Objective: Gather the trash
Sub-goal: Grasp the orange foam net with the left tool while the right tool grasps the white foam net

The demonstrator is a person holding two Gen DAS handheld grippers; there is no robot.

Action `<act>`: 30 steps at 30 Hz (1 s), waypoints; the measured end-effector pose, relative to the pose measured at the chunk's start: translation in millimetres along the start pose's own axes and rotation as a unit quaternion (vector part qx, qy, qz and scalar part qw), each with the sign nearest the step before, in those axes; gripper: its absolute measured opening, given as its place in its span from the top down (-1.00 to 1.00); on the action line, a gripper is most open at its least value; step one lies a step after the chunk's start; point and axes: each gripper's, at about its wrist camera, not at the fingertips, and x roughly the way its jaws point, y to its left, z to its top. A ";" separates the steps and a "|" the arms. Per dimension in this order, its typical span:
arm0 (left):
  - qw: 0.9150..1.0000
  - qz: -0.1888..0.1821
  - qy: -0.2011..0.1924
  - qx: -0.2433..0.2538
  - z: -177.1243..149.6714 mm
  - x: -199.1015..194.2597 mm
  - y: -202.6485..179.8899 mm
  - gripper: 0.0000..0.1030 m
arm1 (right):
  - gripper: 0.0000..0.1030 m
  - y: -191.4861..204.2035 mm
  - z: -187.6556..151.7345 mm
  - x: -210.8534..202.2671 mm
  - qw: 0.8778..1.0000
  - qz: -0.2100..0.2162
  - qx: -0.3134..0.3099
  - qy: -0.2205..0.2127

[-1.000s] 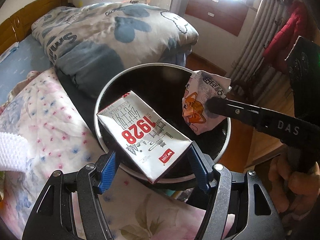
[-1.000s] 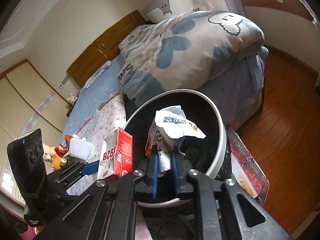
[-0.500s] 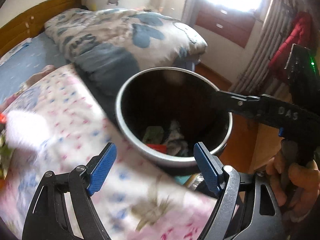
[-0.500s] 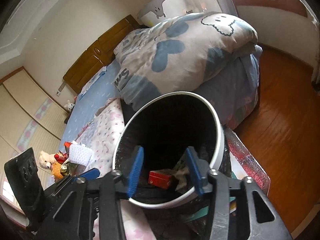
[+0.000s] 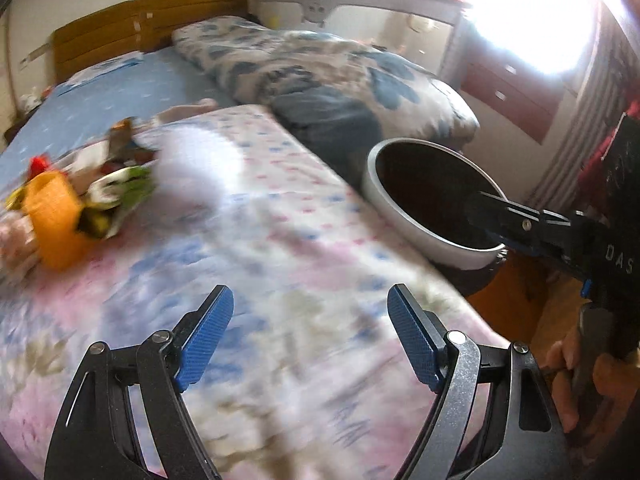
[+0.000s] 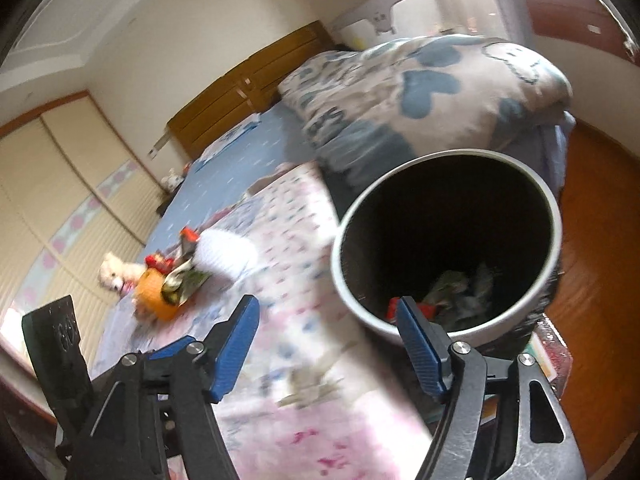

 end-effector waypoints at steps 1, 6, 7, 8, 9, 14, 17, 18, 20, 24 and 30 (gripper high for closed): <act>1.000 0.005 -0.003 -0.006 -2.2 -3.7 6.6 -0.58 | -0.44 4.4 -2.1 1.6 1.000 0.002 -0.003 0.002; 0.999 0.027 -0.010 -0.038 -13.8 -16.9 36.4 -0.58 | -0.53 27.9 -9.7 14.5 1.000 0.016 -0.016 0.017; 0.998 0.031 -0.011 -0.049 -16.8 -19.7 44.7 -0.58 | -0.54 33.3 -11.0 17.7 0.999 0.018 -0.021 0.020; 0.998 0.032 -0.011 -0.057 -18.6 -21.8 50.4 -0.58 | -0.54 37.5 -14.0 19.0 0.999 0.020 -0.024 0.022; 0.997 0.035 -0.012 -0.064 -20.7 -23.8 55.5 -0.58 | -0.54 41.6 -15.4 21.9 0.999 0.022 -0.027 0.025; 0.994 0.058 -0.019 -0.087 -30.7 -35.2 84.1 -0.58 | -0.55 60.5 -23.8 35.1 0.998 0.029 -0.039 0.038; 0.992 0.070 -0.020 -0.100 -34.1 -38.7 98.0 -0.58 | -0.55 70.0 -26.1 44.0 0.998 0.027 -0.045 0.044; 0.992 0.073 -0.020 -0.103 -35.6 -39.6 102.9 -0.58 | -0.55 72.6 -26.3 47.1 0.998 0.029 -0.044 0.047; 0.990 0.081 -0.020 -0.113 -38.0 -40.9 113.7 -0.58 | -0.55 78.1 -26.8 52.8 0.997 0.032 -0.046 0.051; 0.987 0.094 -0.021 -0.129 -39.6 -41.2 129.4 -0.58 | -0.55 89.1 -26.4 63.3 0.996 0.030 -0.057 0.055; 0.983 0.108 -0.016 -0.145 -34.9 -35.1 151.5 -0.58 | -0.55 101.6 -23.5 81.5 0.996 0.036 -0.056 0.064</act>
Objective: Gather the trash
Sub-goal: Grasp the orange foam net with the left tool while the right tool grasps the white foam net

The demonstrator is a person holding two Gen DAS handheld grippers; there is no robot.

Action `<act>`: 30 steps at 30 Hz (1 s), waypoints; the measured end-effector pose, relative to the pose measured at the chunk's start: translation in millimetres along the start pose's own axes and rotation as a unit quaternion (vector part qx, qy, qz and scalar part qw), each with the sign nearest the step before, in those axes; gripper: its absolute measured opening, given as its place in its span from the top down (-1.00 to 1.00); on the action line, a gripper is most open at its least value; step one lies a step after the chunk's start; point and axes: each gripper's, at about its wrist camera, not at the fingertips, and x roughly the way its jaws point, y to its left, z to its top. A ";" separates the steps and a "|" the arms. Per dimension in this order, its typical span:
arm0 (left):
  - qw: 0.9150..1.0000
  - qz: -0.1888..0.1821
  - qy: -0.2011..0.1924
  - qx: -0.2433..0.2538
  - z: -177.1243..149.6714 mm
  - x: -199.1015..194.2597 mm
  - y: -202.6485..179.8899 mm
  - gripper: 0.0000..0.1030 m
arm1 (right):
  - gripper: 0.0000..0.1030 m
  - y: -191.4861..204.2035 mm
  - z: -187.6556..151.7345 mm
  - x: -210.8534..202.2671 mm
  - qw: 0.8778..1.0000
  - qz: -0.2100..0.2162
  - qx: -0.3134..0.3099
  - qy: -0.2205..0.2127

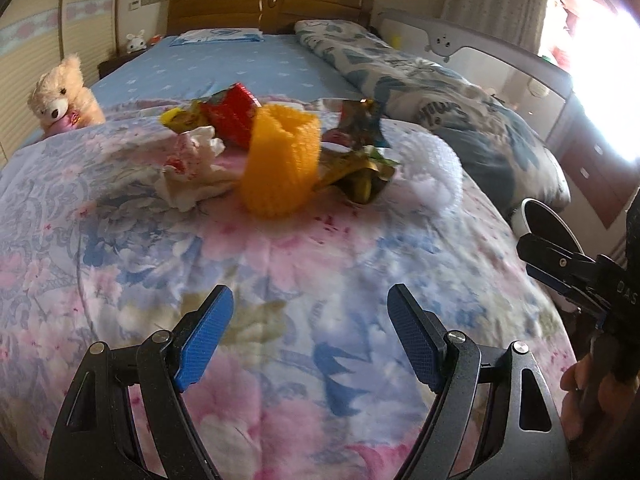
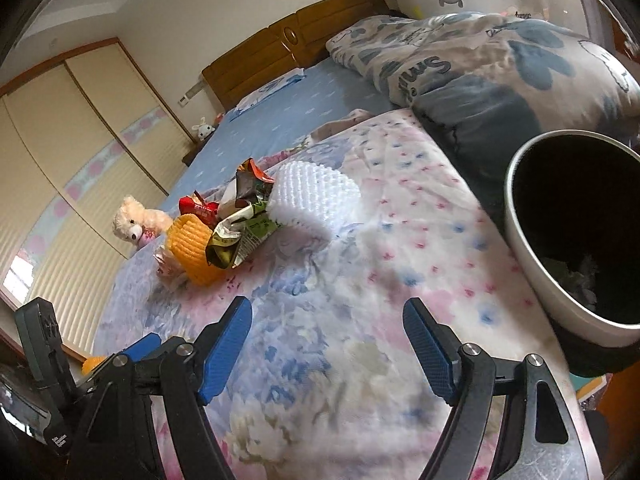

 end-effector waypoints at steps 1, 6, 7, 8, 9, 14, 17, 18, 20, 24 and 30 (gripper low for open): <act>1.000 0.001 0.002 -0.002 1.5 1.1 2.5 -0.58 | -0.55 1.2 0.7 2.9 1.000 0.002 0.001 0.001; 1.000 0.003 0.005 -0.012 18.8 14.9 13.8 -0.58 | -0.54 8.2 11.6 20.4 1.000 0.007 0.003 0.004; 1.000 0.005 0.004 -0.013 23.6 17.8 16.2 -0.58 | -0.54 9.0 14.8 24.5 1.000 0.006 0.004 0.005; 1.000 0.008 0.003 -0.012 28.1 20.6 18.4 -0.58 | -0.54 10.2 17.5 27.7 1.000 0.006 0.003 0.004; 1.000 0.012 0.002 -0.010 32.4 23.6 20.0 -0.58 | -0.54 10.6 20.4 30.6 1.000 0.006 0.002 0.003; 1.000 0.018 -0.002 -0.005 52.3 38.1 26.5 -0.57 | -0.54 8.8 38.5 50.4 1.000 0.014 0.020 0.004; 1.000 0.023 -0.005 0.003 58.8 45.9 25.7 -0.57 | -0.54 5.9 48.9 62.8 0.999 0.021 0.037 0.003; 1.000 0.025 -0.005 0.003 60.9 49.2 26.0 -0.57 | -0.54 4.2 51.9 67.8 0.999 0.023 0.044 0.005; 1.000 0.023 -0.002 0.001 64.6 55.1 26.8 -0.48 | -0.54 -0.1 56.6 77.1 0.998 0.029 0.062 0.012; 1.000 0.002 0.010 0.000 69.0 64.9 26.0 0.34 | -0.12 -6.9 60.5 92.3 0.996 0.040 0.083 0.017; 1.000 0.005 0.001 0.007 60.1 53.1 22.2 0.55 | 0.53 -5.6 55.5 85.0 0.996 0.051 0.069 0.009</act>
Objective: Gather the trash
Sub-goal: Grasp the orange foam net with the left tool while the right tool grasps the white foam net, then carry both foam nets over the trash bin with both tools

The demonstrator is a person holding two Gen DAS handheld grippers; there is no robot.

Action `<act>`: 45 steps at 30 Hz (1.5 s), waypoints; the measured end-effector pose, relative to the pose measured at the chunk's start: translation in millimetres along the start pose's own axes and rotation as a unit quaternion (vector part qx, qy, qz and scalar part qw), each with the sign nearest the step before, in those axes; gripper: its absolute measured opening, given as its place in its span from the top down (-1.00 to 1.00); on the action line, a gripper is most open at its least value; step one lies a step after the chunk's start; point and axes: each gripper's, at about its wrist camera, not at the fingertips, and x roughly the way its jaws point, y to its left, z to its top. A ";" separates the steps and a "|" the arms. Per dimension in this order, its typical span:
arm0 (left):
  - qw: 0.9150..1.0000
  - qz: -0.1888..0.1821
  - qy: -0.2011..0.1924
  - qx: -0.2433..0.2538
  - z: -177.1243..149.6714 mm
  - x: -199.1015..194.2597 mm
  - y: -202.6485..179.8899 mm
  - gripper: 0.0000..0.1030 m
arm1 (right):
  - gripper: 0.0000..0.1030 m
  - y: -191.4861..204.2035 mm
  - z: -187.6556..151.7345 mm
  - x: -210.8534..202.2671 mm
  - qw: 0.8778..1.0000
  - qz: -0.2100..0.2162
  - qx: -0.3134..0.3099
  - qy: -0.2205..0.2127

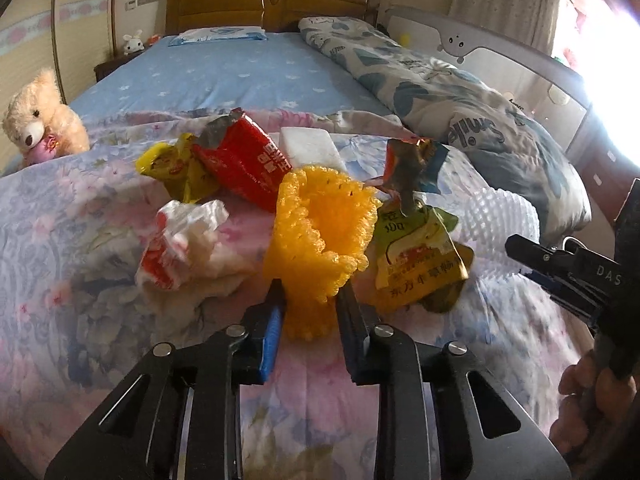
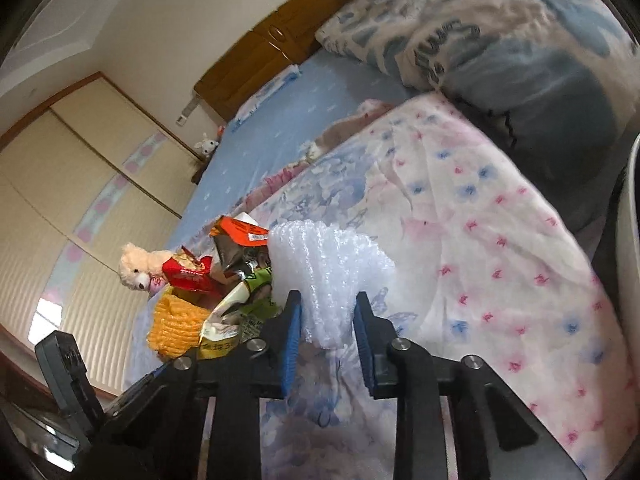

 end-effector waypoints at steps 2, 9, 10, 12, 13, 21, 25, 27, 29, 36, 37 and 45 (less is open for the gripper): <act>1.000 -0.003 -0.001 -0.005 -5.3 -7.3 0.8 0.55 | 0.54 0.6 -3.7 -8.9 1.000 0.003 -0.005 -0.003; 1.000 -0.025 -0.006 -0.014 -29.3 -38.1 -3.9 0.56 | 0.54 3.2 -17.7 -40.5 0.999 0.001 -0.030 -0.011; 1.000 -0.028 -0.007 -0.012 -33.5 -42.8 -7.0 0.56 | 0.54 3.0 -20.0 -44.7 0.999 -0.001 -0.033 -0.011; 1.000 -0.030 -0.007 -0.007 -39.2 -48.4 -12.8 0.56 | 0.54 2.8 -25.7 -53.9 0.999 -0.003 -0.040 -0.012; 0.999 -0.035 -0.006 -0.004 -42.4 -51.3 -15.8 0.56 | 0.54 2.9 -28.4 -58.1 0.999 -0.005 -0.044 -0.011; 0.997 -0.069 0.001 0.028 -55.4 -63.4 -52.2 0.56 | 0.54 -3.5 -51.1 -97.9 0.997 -0.025 -0.076 -0.019; 0.995 -0.090 0.002 0.047 -56.2 -66.5 -76.8 0.56 | 0.54 -14.4 -59.9 -122.1 0.996 -0.037 -0.074 -0.036; 0.994 -0.097 0.003 0.055 -56.2 -66.9 -86.8 0.56 | 0.54 -21.5 -63.0 -134.5 0.995 -0.047 -0.069 -0.046; 0.992 -0.104 0.005 0.065 -56.5 -67.2 -98.1 0.56 | 0.54 -29.4 -64.6 -145.9 0.995 -0.054 -0.063 -0.055; 0.987 -0.126 0.010 0.096 -59.4 -69.1 -132.9 0.56 | 0.54 -53.3 -69.9 -176.6 0.993 -0.078 -0.044 -0.076; 0.986 -0.130 0.012 0.102 -60.1 -69.2 -140.5 0.56 | 0.53 -56.2 -70.0 -179.9 0.993 -0.081 -0.042 -0.078; 0.980 -0.145 0.020 0.134 -61.0 -68.1 -175.7 0.56 | 0.53 -79.2 -70.6 -203.8 0.990 -0.102 -0.026 -0.096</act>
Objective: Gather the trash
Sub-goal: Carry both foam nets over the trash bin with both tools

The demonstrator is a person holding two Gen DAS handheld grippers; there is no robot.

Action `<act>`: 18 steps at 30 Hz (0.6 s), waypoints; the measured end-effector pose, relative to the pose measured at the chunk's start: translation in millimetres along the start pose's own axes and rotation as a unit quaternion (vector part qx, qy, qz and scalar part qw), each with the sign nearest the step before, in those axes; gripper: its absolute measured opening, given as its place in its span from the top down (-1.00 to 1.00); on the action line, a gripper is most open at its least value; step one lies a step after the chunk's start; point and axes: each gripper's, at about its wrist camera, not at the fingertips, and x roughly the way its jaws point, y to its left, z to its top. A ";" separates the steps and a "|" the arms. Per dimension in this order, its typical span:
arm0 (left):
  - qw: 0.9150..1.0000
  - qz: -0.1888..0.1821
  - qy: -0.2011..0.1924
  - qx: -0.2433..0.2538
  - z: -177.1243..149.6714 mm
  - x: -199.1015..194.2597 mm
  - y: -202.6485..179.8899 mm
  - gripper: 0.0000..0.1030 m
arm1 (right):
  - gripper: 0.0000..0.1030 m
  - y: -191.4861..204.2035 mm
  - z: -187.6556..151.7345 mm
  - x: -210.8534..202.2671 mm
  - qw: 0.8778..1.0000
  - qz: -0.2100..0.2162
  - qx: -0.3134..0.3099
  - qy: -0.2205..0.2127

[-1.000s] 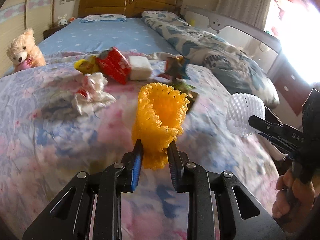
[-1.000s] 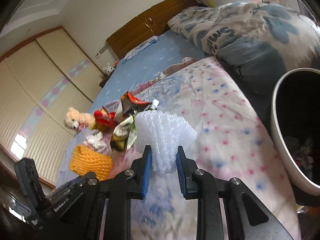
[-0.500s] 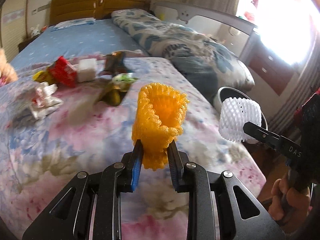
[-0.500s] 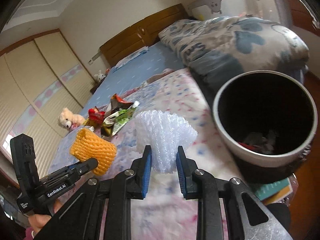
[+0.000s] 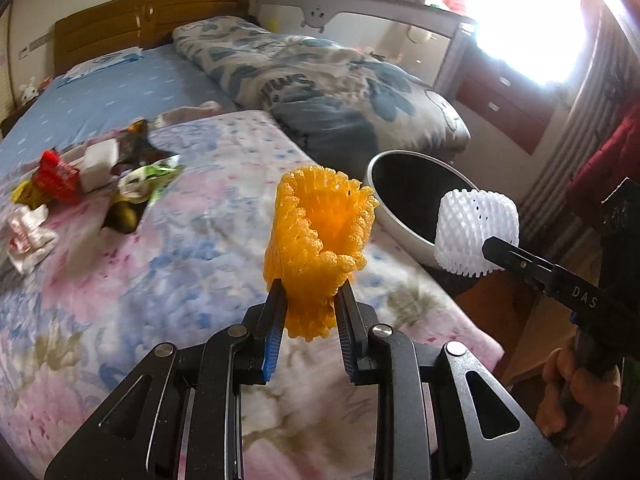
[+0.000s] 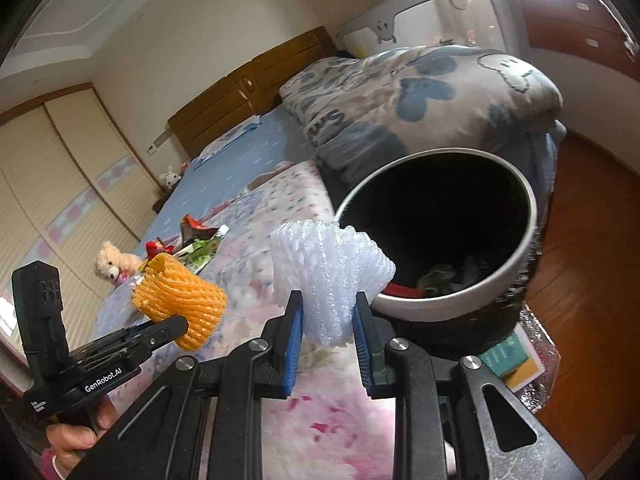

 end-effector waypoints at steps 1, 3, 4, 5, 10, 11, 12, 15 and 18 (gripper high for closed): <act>1.000 -0.003 0.002 0.003 1.8 1.9 -4.0 0.56 | 0.53 -3.4 0.9 -1.8 1.000 -0.003 0.002 -0.002; 1.000 -0.006 0.004 0.011 5.3 5.2 -10.8 0.56 | 0.53 -9.7 2.3 -5.3 1.000 -0.008 0.006 -0.005; 1.000 -0.008 0.005 0.016 7.1 7.4 -15.0 0.56 | 0.53 -12.7 3.2 -6.8 1.000 -0.009 0.008 -0.007; 1.000 -0.011 0.007 0.018 8.1 9.2 -18.5 0.56 | 0.53 -16.0 4.8 -8.9 1.000 -0.011 0.010 -0.010; 0.999 -0.020 0.013 0.036 16.2 18.5 -37.1 0.56 | 0.53 -29.8 10.4 -14.6 0.999 -0.025 0.018 -0.018; 0.999 -0.021 0.014 0.039 17.8 20.5 -41.0 0.56 | 0.53 -33.3 11.5 -16.0 0.999 -0.027 0.020 -0.019; 0.999 -0.022 0.015 0.042 19.3 22.3 -44.5 0.56 | 0.53 -35.6 12.8 -16.8 0.999 -0.029 0.021 -0.021; 0.998 -0.027 0.017 0.053 24.7 27.9 -54.8 0.56 | 0.53 -42.0 15.4 -19.3 0.999 -0.036 0.025 -0.024; 0.997 -0.032 0.021 0.063 31.1 36.1 -65.4 0.56 | 0.53 -49.0 18.5 -20.7 0.998 -0.042 0.027 -0.025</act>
